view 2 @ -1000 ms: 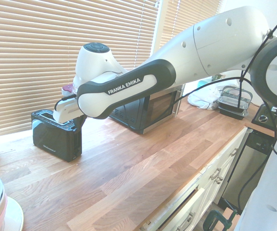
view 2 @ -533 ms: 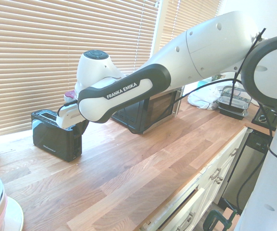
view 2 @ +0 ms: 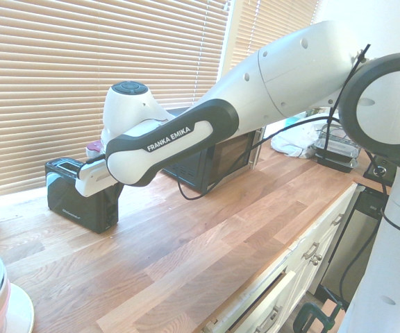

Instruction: Press the toaster

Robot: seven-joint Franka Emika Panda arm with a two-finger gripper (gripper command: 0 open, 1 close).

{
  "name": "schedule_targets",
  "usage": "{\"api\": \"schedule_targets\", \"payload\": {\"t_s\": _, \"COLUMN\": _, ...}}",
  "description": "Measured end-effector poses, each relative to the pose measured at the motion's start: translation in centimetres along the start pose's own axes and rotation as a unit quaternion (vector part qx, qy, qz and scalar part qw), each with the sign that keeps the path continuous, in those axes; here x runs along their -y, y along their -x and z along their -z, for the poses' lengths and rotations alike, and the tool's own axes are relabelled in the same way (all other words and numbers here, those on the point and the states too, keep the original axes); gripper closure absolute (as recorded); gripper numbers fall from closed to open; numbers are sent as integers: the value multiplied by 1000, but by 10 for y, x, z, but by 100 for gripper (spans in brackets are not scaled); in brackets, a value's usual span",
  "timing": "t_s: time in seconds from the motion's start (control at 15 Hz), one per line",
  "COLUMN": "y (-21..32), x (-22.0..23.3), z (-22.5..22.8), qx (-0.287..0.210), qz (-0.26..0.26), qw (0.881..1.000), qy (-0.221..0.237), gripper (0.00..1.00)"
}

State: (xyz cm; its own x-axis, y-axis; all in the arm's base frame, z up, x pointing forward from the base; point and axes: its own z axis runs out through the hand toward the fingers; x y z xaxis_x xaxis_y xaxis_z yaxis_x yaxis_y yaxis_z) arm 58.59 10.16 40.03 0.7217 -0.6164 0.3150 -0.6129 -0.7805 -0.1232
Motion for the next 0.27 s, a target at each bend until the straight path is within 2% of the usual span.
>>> {"api": "schedule_targets", "payload": {"t_s": 0.27, "y": -2, "x": -4, "z": -10, "qx": 4, "qz": -2, "qw": 1000, "qy": 17, "gripper": 100}}
